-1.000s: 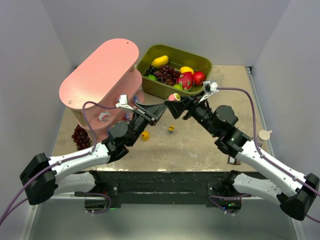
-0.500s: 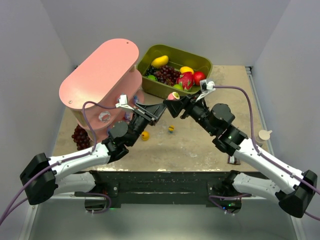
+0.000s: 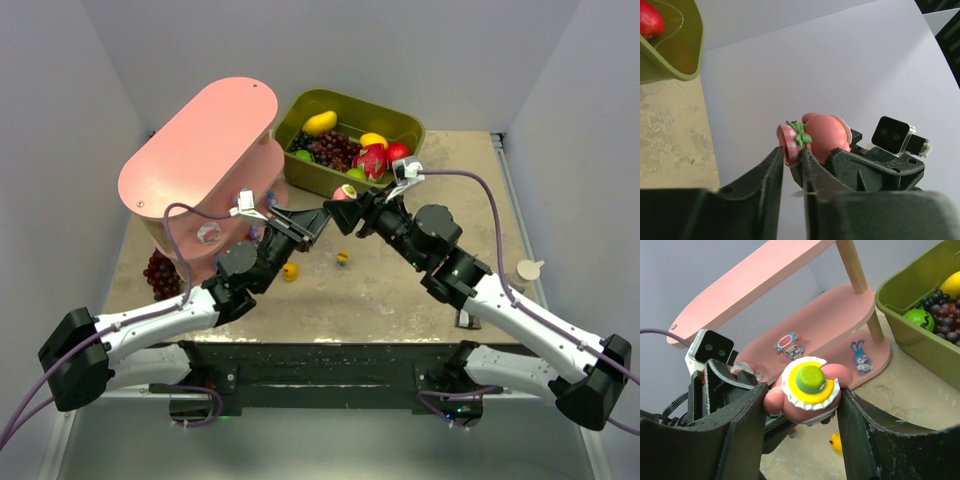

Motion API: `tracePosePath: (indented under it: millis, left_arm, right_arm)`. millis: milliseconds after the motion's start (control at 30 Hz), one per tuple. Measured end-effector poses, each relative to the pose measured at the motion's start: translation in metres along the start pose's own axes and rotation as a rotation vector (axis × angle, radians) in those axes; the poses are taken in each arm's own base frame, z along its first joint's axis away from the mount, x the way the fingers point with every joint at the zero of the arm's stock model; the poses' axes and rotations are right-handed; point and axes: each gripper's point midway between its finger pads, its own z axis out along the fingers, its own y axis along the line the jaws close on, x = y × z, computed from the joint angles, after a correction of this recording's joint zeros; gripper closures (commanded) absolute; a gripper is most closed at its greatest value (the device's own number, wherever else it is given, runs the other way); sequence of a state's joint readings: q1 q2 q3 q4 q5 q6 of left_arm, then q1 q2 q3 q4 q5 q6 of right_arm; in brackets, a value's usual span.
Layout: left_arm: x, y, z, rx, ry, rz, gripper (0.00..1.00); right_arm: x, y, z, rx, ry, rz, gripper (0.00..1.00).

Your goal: Place and organize the plastic toys onto the shelf

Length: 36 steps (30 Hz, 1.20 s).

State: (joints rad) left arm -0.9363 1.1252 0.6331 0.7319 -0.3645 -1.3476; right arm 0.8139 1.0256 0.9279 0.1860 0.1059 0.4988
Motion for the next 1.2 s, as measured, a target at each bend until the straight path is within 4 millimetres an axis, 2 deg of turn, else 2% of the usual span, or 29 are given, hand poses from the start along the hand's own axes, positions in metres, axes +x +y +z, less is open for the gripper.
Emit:
tracePosePath:
  millis: [33,133,233,333,467,700,800,967,1067,1200]
  left_arm:
    - [0.0,0.0,-0.001,-0.003,0.001,0.005,0.46]
    - [-0.001,0.002,-0.003,-0.016,0.002,0.019,0.28]
    - [-0.003,0.003,-0.006,-0.028,0.0,0.033,0.21]
    - [-0.007,-0.002,-0.01,-0.027,-0.004,0.043,0.18]
    - [-0.019,-0.014,-0.021,-0.02,-0.025,0.063,0.17]
    - [-0.053,-0.032,-0.061,-0.033,-0.075,0.265,0.17]
    - [-0.065,-0.036,-0.078,-0.07,-0.056,0.431,0.19]
    - [-0.083,-0.055,-0.104,-0.097,-0.011,0.667,0.21]
    - [-0.096,-0.055,-0.129,-0.099,-0.002,0.774,0.21]
    - [-0.114,-0.07,-0.162,-0.01,-0.046,0.836,0.21]
  right_arm:
    - [0.0,0.0,0.0,0.006,0.0,0.0,0.78]
    - [-0.005,0.001,0.002,0.012,-0.011,0.004,0.78]
    - [-0.014,0.001,0.005,0.03,-0.031,0.008,0.78]
    - [-0.018,-0.002,0.009,0.06,-0.039,0.009,0.78]
    - [-0.013,-0.011,0.018,0.115,-0.017,0.0,0.78]
    - [0.008,-0.023,0.044,0.165,0.055,-0.044,0.77]
    - [0.017,-0.026,0.059,0.173,0.081,-0.068,0.77]
    - [0.039,-0.032,0.091,0.173,0.122,-0.109,0.77]
    - [0.056,-0.036,0.113,0.16,0.152,-0.14,0.77]
    - [0.074,-0.039,0.139,0.147,0.185,-0.173,0.76]
